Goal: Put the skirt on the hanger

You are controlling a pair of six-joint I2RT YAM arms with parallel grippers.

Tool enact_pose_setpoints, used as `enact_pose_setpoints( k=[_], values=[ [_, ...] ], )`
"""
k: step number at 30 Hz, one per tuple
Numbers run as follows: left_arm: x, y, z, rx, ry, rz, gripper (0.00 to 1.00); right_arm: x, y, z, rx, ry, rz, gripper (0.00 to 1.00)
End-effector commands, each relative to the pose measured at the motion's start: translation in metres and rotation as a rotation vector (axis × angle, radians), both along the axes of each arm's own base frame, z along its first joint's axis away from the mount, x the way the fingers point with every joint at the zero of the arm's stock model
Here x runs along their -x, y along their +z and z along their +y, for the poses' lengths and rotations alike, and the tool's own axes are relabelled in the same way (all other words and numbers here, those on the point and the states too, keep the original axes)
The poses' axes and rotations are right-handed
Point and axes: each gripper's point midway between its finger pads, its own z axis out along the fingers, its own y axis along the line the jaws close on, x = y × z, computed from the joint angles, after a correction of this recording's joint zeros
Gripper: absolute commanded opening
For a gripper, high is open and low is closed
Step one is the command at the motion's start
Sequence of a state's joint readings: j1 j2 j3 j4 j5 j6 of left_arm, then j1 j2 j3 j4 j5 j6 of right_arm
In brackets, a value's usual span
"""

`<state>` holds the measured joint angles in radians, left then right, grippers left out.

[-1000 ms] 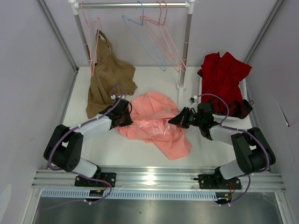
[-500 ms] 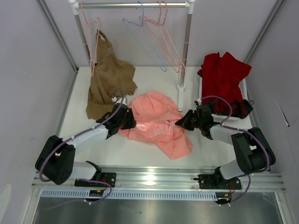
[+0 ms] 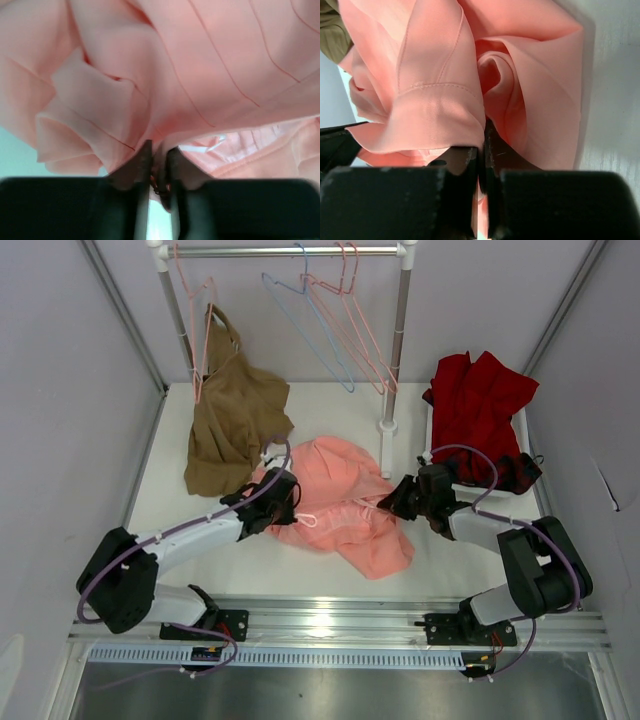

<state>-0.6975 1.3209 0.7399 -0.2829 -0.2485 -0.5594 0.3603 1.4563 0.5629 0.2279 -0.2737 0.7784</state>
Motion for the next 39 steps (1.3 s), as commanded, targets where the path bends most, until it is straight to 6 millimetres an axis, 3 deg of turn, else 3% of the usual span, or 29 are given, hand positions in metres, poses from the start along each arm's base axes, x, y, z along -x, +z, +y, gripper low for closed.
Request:
enact_pose_setpoints(
  k=[1, 2, 4, 8, 10, 12, 14, 16, 17, 20, 21, 23, 25, 27, 28, 31, 39],
  values=[
    [-0.019, 0.003, 0.016, -0.084, 0.090, -0.011, 0.05, -0.008, 0.020, 0.004, 0.056, 0.013, -0.070, 0.12],
    [-0.021, -0.008, 0.022, -0.119, 0.107, 0.017, 0.00, -0.007, 0.021, 0.001, 0.086, 0.004, -0.069, 0.14],
    [-0.036, -0.012, 0.030, -0.111, 0.152, 0.033, 0.00, -0.001, 0.021, 0.003, 0.119, 0.019, -0.062, 0.24],
    [-0.056, -0.019, 0.041, -0.112, 0.194, 0.052, 0.00, 0.005, 0.023, 0.002, 0.163, 0.037, -0.066, 0.53],
    [-0.069, -0.016, 0.043, -0.099, 0.214, 0.043, 0.00, 0.004, 0.026, 0.000, 0.187, 0.035, -0.086, 0.56],
    [-0.084, -0.014, 0.047, -0.089, 0.239, 0.048, 0.00, 0.006, 0.024, -0.004, 0.208, 0.029, -0.066, 0.50],
    [-0.093, -0.014, 0.049, -0.084, 0.243, 0.051, 0.00, 0.003, 0.025, -0.006, 0.209, 0.024, -0.065, 0.34],
    [-0.109, -0.004, 0.047, -0.093, 0.249, 0.028, 0.00, -0.002, 0.023, -0.007, 0.212, 0.023, -0.061, 0.26],
    [-0.121, 0.009, 0.041, -0.082, 0.237, -0.002, 0.00, -0.007, 0.026, -0.005, 0.207, 0.026, -0.067, 0.17],
    [-0.135, -0.002, 0.030, -0.098, 0.198, 0.031, 0.04, -0.015, 0.018, 0.004, 0.189, 0.057, -0.041, 0.04],
    [-0.146, 0.013, 0.024, -0.081, 0.193, -0.005, 0.04, -0.018, 0.022, 0.006, 0.183, 0.055, -0.050, 0.03],
    [-0.147, 0.006, 0.013, -0.061, 0.148, 0.018, 0.17, -0.020, 0.020, 0.011, 0.176, 0.064, -0.038, 0.03],
    [-0.144, 0.015, 0.005, -0.032, 0.115, -0.003, 0.34, -0.020, 0.024, 0.012, 0.186, 0.060, -0.051, 0.05],
    [-0.137, 0.018, 0.004, -0.026, 0.097, -0.010, 0.43, -0.020, 0.027, 0.013, 0.196, 0.064, -0.058, 0.05],
    [-0.135, 0.029, 0.002, -0.012, 0.084, -0.030, 0.49, -0.020, 0.027, 0.013, 0.199, 0.065, -0.058, 0.06],
    [-0.128, 0.042, 0.001, -0.003, 0.046, -0.039, 0.57, -0.020, 0.028, 0.014, 0.204, 0.068, -0.058, 0.06],
    [-0.108, 0.073, -0.004, 0.033, -0.015, -0.088, 0.63, -0.021, 0.032, 0.019, 0.226, 0.072, -0.064, 0.07]
  ],
)
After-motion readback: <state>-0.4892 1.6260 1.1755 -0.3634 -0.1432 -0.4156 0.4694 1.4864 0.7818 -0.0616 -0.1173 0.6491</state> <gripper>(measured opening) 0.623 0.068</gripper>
